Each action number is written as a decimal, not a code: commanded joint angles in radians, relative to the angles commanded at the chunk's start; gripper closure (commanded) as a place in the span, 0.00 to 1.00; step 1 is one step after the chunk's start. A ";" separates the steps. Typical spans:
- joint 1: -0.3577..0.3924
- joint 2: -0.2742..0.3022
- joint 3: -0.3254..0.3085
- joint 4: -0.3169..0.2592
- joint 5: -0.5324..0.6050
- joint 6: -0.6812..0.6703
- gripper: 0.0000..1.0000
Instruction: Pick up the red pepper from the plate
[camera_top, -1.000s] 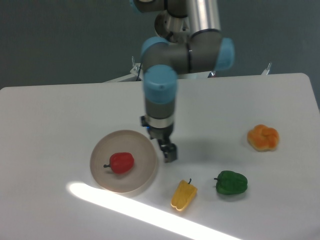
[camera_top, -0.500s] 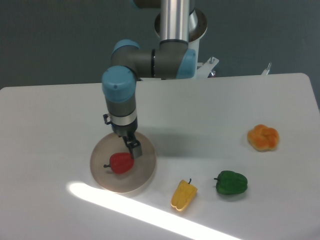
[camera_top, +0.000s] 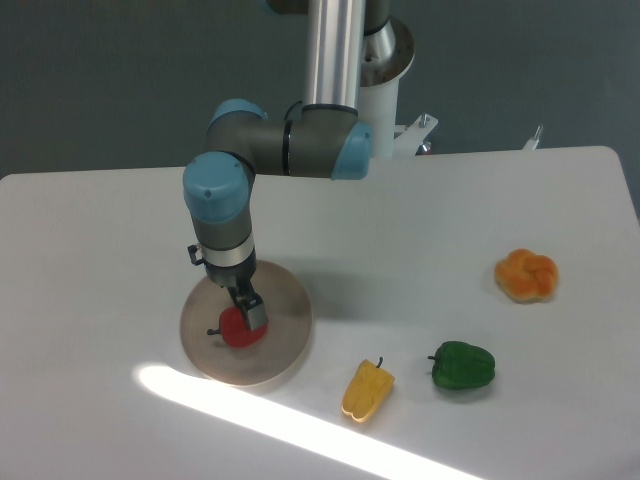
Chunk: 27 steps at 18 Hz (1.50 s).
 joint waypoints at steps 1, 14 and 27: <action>-0.002 -0.002 0.003 0.000 0.000 0.000 0.00; -0.005 -0.040 0.029 0.002 0.000 0.005 0.00; -0.008 -0.061 0.038 0.000 -0.002 0.015 0.00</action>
